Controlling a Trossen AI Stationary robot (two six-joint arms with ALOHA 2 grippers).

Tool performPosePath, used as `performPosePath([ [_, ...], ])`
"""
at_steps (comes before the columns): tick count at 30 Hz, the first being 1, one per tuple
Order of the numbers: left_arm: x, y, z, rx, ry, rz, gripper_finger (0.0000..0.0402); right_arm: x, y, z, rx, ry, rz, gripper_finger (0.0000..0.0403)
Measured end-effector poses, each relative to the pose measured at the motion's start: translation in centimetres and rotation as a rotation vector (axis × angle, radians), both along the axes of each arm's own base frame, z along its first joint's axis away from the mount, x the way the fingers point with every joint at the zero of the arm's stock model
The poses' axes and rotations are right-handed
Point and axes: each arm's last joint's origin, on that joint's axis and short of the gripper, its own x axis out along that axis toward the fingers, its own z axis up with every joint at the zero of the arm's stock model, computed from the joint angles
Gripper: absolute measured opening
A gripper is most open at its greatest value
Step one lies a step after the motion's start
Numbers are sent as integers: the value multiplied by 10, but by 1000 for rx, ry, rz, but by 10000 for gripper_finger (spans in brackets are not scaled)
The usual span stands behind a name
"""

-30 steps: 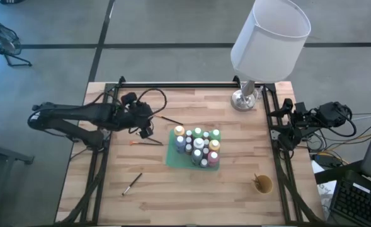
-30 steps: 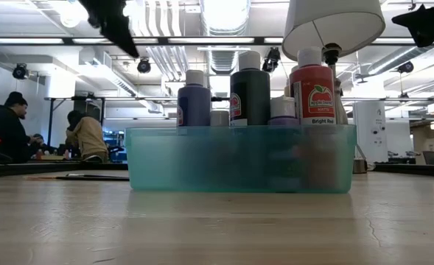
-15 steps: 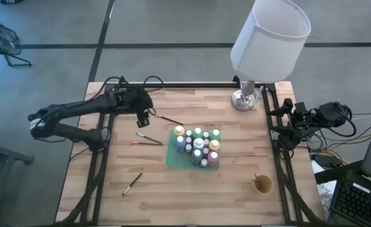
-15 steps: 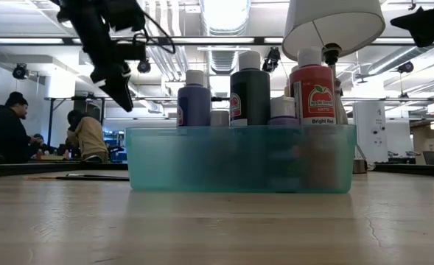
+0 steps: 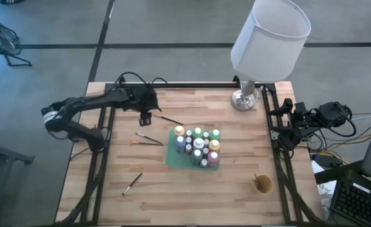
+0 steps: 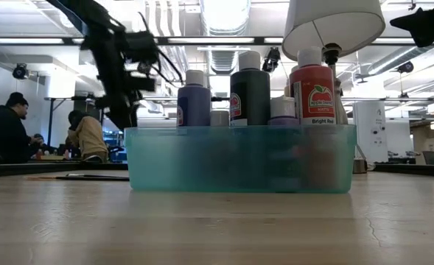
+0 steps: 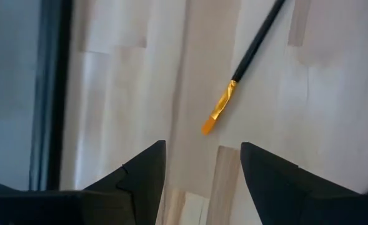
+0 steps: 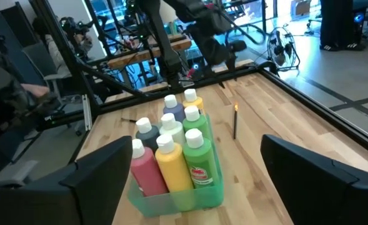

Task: Pick & Place Paint Supplies
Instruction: Put the gold paintbrush into the yellow cup

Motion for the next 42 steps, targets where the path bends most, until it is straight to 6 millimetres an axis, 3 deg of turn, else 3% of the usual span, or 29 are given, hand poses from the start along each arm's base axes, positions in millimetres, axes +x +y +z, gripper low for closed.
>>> performPosePath([
  [7, 16, 11, -21, -50, 98, -32, 211, 0, 0, 0, 0, 0, 0, 326],
  [15, 17, 27, -35, -160, 107, -36, 211, 0, 0, 0, 0, 0, 0, 302],
  [42, 29, 37, -73, -214, 167, -22, 211, 0, 0, 0, 0, 0, -1, 233],
])
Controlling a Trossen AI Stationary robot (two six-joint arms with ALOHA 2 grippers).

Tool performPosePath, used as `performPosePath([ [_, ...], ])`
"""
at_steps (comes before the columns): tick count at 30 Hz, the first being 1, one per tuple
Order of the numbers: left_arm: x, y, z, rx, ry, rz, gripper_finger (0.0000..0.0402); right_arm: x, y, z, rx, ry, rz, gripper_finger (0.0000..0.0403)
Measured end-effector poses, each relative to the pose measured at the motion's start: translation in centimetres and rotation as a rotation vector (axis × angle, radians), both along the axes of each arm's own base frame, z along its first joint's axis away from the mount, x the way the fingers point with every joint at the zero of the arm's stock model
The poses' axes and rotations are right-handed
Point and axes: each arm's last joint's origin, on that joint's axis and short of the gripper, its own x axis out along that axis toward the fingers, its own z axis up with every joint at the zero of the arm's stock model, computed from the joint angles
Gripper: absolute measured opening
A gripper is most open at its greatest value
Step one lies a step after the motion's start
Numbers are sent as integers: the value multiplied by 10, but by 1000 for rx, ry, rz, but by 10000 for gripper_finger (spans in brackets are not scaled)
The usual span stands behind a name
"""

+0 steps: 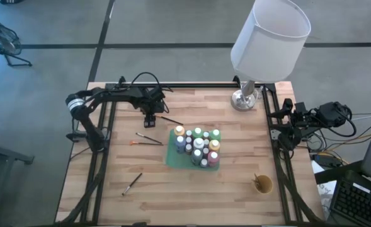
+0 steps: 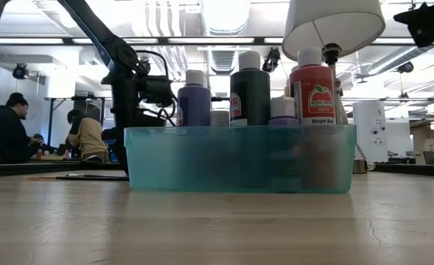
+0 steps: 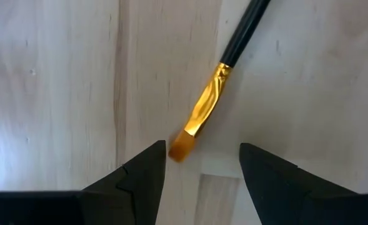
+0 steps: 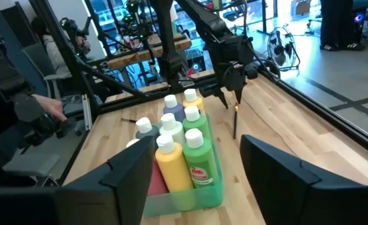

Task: Pick & Place Paint Supplies
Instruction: Put the gold paintbrush into the yellow cup

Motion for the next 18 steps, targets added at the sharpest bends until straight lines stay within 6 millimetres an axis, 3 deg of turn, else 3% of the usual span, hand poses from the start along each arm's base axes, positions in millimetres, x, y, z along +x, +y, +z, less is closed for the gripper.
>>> performPosePath([
  [9, 1, 1, 1, 21, 4, -78, 203, 0, 0, 0, 0, 0, 0, 220],
  [18, 3, 7, -1, 30, -19, -106, 136, 0, 0, 0, 0, 0, 0, 232],
])
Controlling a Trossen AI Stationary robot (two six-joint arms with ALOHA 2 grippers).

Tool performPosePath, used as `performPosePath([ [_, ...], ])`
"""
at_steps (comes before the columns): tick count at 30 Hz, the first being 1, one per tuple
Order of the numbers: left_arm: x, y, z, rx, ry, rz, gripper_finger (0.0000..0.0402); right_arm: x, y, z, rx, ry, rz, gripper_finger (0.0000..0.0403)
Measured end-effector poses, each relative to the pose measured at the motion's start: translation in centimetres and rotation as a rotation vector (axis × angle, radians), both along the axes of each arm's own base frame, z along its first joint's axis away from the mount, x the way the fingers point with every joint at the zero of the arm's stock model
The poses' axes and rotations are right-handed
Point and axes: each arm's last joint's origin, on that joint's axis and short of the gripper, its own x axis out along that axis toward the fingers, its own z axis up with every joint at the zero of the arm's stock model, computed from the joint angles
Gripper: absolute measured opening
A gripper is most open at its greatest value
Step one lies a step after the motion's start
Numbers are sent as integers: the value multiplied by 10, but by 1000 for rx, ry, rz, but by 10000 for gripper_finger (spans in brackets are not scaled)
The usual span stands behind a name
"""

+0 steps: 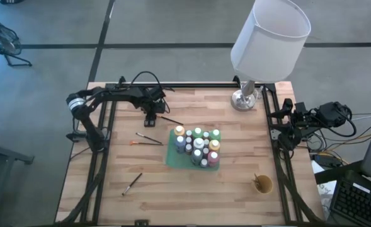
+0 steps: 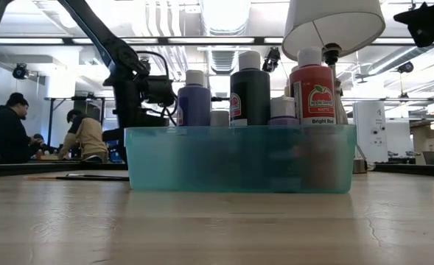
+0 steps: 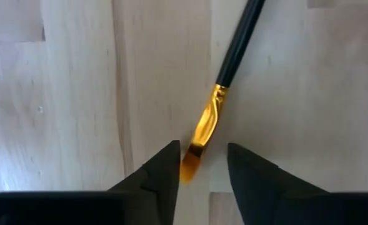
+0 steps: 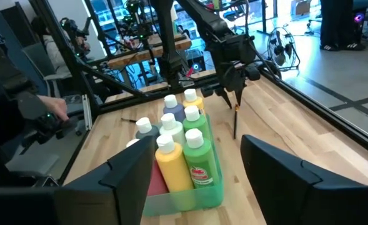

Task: Pick & Place Paint Supplies
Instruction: Put the gold paintbrush into the yellow cup

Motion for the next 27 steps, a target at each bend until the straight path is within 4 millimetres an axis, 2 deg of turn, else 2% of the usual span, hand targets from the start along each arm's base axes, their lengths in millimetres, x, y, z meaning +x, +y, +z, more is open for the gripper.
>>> performPosePath([
  [6, -2, 3, -3, -17, -1, 33, 90, 0, 0, 0, 0, 0, 0, 253],
  [15, -4, 3, -4, -22, 19, 44, 56, 0, 0, 0, 0, 0, 0, 282],
  [21, -4, 3, 1, -52, 25, 84, 12, 0, 0, 0, 0, 0, 0, 300],
  [27, -6, 2, 5, -112, 48, 100, 7, 0, 0, 0, 0, 0, 0, 319],
])
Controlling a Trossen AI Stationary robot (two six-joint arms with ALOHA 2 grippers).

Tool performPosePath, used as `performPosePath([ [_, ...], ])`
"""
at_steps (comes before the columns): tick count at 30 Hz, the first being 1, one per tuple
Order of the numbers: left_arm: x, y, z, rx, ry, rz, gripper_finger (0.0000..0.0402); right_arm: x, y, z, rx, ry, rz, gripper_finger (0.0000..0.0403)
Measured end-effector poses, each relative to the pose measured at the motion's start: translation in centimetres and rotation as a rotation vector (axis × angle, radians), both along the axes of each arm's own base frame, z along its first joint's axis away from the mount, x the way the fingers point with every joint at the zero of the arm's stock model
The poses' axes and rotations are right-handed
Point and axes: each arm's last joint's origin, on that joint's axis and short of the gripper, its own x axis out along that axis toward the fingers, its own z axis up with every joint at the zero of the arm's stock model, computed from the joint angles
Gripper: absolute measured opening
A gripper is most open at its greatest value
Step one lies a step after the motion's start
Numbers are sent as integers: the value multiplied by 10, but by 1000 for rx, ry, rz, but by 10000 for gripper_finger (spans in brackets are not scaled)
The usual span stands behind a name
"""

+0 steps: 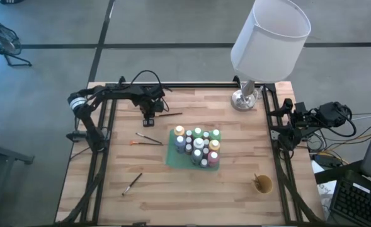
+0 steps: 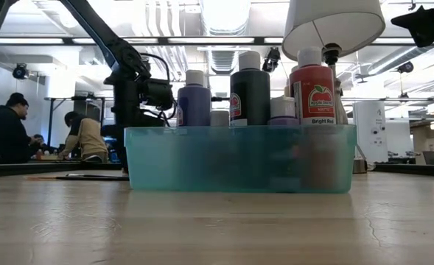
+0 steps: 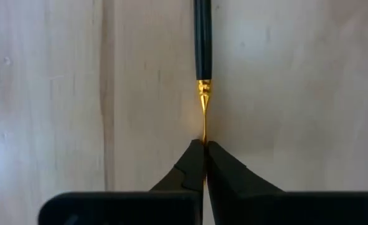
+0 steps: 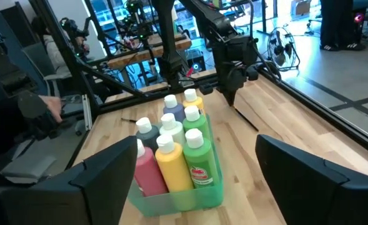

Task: Pick & Place Paint Supplies
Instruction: Put the gold paintbrush into the yellow cup

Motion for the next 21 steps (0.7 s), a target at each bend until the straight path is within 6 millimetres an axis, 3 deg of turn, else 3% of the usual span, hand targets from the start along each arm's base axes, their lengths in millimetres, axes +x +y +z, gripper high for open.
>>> performPosePath([
  [12, -5, -5, 7, -43, 15, 81, 2, 0, 0, 0, 0, 0, -1, 356],
  [21, -13, -18, 40, -12, -62, 139, 1, -3, -1, 0, -2, -19, 28, 351],
])
